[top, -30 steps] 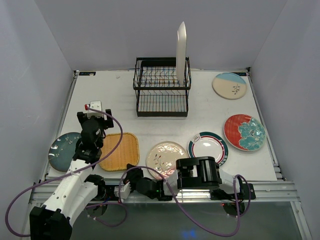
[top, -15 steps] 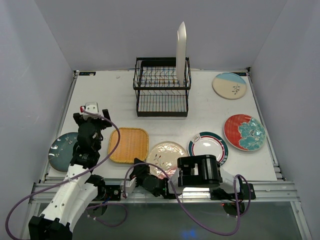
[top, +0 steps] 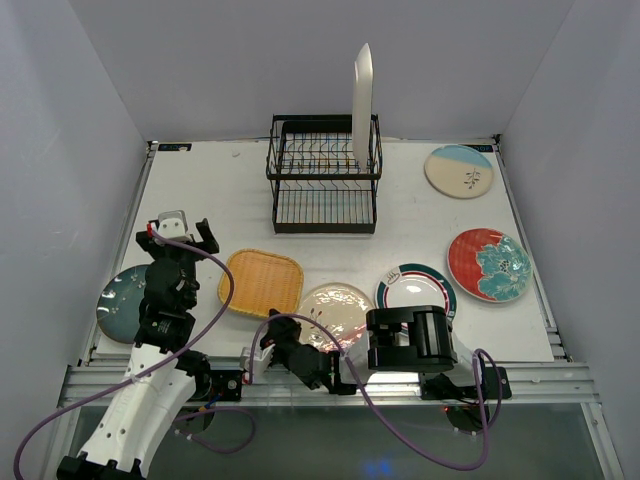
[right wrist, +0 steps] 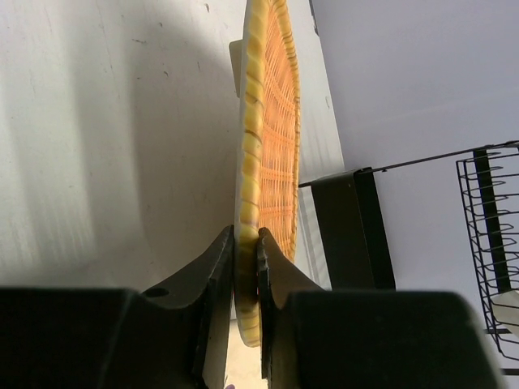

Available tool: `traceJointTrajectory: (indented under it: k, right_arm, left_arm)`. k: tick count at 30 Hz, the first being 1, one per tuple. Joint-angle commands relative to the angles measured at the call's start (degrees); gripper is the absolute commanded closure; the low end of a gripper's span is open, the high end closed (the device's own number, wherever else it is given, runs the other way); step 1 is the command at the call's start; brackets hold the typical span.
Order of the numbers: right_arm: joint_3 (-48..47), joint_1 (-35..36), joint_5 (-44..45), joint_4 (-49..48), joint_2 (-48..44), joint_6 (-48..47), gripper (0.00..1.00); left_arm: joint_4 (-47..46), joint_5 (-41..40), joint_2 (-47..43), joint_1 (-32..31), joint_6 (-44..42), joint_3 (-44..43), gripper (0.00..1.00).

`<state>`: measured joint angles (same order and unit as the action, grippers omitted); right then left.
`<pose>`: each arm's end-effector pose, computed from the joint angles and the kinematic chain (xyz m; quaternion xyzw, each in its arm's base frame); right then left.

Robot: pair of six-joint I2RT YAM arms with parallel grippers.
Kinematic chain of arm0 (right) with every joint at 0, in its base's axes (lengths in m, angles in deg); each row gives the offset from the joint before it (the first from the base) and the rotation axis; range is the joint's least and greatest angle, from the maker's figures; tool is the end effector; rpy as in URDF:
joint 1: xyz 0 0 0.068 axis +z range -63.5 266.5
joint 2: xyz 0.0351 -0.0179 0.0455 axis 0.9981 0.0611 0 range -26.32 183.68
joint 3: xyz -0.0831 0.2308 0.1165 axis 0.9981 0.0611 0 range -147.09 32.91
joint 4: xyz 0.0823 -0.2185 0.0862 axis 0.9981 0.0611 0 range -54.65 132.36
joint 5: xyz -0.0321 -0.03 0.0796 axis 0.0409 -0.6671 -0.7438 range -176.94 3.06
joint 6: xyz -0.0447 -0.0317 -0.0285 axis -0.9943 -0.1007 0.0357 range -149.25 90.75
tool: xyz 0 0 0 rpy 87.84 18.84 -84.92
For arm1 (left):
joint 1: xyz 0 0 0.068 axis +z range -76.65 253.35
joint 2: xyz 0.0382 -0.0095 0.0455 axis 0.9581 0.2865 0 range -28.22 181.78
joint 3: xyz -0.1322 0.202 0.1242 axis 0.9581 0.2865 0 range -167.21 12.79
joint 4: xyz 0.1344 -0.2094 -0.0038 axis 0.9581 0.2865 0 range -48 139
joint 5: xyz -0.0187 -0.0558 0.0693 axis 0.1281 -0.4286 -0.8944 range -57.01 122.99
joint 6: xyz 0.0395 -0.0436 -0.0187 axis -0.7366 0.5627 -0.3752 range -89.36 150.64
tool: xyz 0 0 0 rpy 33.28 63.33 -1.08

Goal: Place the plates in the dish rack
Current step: Pick up the plate from the corner of the board.

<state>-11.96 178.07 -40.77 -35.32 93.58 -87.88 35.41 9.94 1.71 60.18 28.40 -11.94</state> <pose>0.0233 0.3755 0.1249 -0.5835 0.4310 -0.0985 0.6812 0.1457 -0.0154 0.2861 -0.0499 0.6974 0.0721 0.7113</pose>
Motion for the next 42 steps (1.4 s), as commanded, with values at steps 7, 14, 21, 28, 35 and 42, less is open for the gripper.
traceJointTrajectory:
  k: [7, 14, 21, 28, 35, 42]
  right_arm:
    - [0.8, 0.1, 0.9, -2.5, -9.2, 8.2, 0.92]
    - [4.9, 1.8, 1.9, 0.9, -18.9, 13.7, 0.92]
    - [5.1, 3.2, 3.9, 9.1, -30.6, 20.4, 0.92]
    - [2.5, 3.4, 2.1, 19.6, -43.9, 28.0, 0.92]
    - [-6.7, 3.3, 7.3, 25.8, -49.1, 26.4, 0.92]
    - [-20.3, -0.3, 4.8, 36.3, -51.3, 28.6, 0.92]
  left_arm:
    - [-1.1, 0.7, -0.7, 0.4, 0.4, 0.7, 0.02]
    - [-1.4, 0.8, -0.2, 0.4, 0.2, 0.9, 0.02]
    - [-1.5, 0.6, -0.3, 0.4, 0.1, 1.0, 0.02]
    - [-1.7, 0.8, -0.1, 0.5, 0.1, 1.1, 0.02]
    - [-1.7, 1.0, -0.8, 0.4, 0.1, 1.4, 0.02]
    - [-1.7, 0.7, 0.9, 0.4, 0.1, 1.0, 0.02]
